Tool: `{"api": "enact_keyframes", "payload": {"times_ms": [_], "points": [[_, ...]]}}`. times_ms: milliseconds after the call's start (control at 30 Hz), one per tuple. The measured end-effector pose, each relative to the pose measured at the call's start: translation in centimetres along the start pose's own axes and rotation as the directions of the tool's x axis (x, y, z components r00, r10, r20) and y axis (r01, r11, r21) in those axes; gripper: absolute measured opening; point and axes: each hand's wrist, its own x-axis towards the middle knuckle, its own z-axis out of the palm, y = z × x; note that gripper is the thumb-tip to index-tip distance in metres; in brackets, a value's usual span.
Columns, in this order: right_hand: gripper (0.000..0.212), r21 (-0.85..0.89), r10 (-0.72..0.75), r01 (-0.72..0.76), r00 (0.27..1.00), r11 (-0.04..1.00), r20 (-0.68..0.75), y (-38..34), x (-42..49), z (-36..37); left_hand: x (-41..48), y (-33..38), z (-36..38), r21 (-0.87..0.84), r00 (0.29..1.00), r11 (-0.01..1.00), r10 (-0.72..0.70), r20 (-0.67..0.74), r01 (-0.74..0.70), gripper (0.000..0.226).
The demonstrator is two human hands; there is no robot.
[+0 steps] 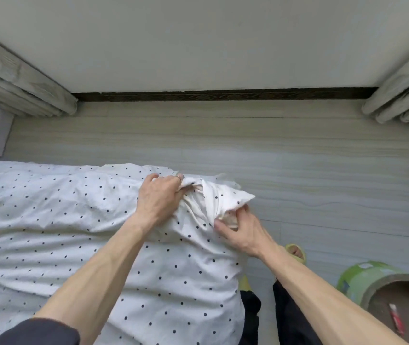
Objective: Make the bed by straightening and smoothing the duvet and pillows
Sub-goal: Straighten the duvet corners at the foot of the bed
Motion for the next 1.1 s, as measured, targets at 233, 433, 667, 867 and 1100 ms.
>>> {"api": "enact_keyframes", "payload": {"times_ms": [233, 433, 667, 867, 1100], "points": [[0.031, 0.366, 0.117, 0.037, 0.913, 0.930, -0.390, -3.6, 3.1, -6.3, 9.2, 6.9, -8.9, -0.271, 0.876, 0.957, -0.216, -0.432, 0.103, 0.046], [0.044, 0.751, 0.795, -0.437, 0.577, 0.495, -0.189, 8.6, 5.9, -2.5, 7.7, 8.6, 4.8, -0.120, 0.939, 0.969, -0.172, 0.297, 0.215, 0.051], [0.081, 0.753, 0.515, -0.586, 0.764, 0.300, 0.389, 6.2, 9.0, -0.3, -1.3, 7.7, 9.5, -0.101, 0.991, 0.986, -0.135, -0.015, 0.133, 0.069], [0.028, 0.596, 0.404, -0.121, 0.837, 0.794, -0.369, 2.7, 9.9, -5.3, -1.5, 8.0, 9.4, -0.141, 0.985, 0.978, -0.165, -0.053, 0.156, 0.067], [0.083, 0.731, 0.824, -0.587, 0.563, 0.348, 0.060, 7.9, 8.2, 0.2, -1.7, 8.8, 11.2, -0.048, 0.990, 0.990, -0.129, 0.060, 0.132, 0.060]]}}
